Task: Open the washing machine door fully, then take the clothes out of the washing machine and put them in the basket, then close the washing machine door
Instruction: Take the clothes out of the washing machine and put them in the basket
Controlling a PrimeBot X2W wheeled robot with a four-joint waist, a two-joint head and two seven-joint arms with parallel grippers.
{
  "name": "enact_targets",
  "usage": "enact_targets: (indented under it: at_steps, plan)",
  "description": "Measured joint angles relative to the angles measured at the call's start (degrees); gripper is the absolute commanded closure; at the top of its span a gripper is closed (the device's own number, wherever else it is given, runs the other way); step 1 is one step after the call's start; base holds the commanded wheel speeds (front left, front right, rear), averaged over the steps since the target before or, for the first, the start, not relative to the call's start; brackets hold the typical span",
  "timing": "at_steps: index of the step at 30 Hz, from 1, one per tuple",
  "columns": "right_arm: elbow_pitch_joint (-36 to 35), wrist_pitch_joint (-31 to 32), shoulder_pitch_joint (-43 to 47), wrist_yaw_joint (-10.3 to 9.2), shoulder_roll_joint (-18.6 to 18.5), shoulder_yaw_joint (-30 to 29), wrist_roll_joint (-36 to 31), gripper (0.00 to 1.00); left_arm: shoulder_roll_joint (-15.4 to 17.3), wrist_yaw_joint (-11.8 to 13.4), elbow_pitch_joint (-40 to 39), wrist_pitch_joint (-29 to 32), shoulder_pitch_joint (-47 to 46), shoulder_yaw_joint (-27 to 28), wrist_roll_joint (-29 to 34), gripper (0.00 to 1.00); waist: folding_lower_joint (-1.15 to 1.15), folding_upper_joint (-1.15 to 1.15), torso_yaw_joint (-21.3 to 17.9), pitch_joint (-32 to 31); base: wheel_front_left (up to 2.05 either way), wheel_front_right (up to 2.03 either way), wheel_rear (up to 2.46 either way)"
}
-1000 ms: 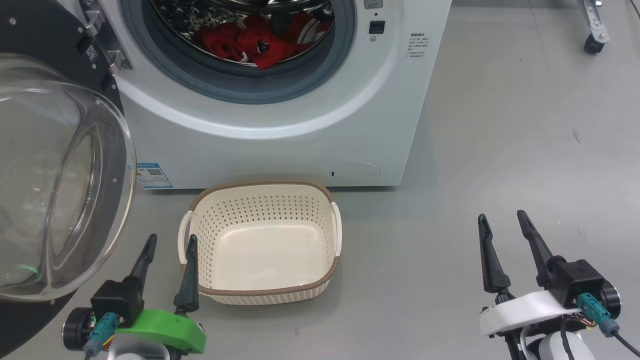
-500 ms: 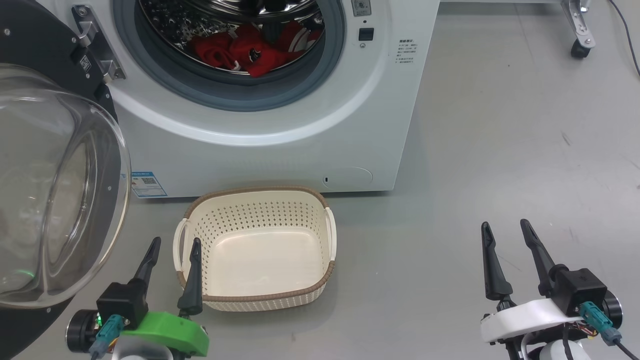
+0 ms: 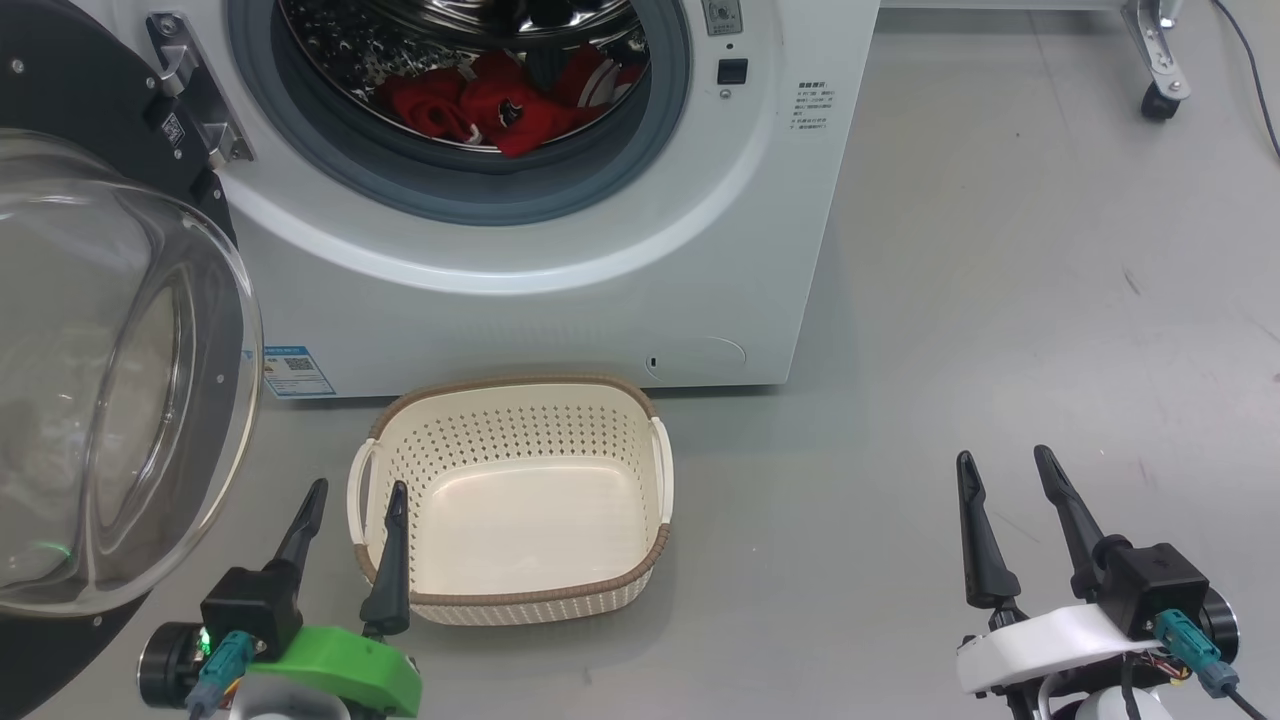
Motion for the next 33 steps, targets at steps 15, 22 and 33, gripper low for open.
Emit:
enact_targets:
  at_steps: [15,22,33]
  plan:
    - [-0.1,0.0,0.5,-0.05,0.0,0.1,0.1,0.0,-0.1,0.2,0.1,0.1,0.0,-0.9,0.5,0.0,0.0,0.0,0.2,-0.5,0.14,-0.14,0.0]
    - [-0.1,0.0,0.5,-0.07,0.0,0.2,0.1,0.0,-0.1,0.2,0.0,0.1,0.0,-0.8,0.5,0.0,0.0,0.0,0.1,-0.5,0.53,-0.53,0.0]
    - [-0.2,0.0,0.5,-0.08,0.0,0.2,0.1,0.0,-0.1,0.2,-0.2,0.1,0.0,-0.9,0.6,0.0,0.0,0.0,0.1,-0.1,0.9,-0.9,0.0]
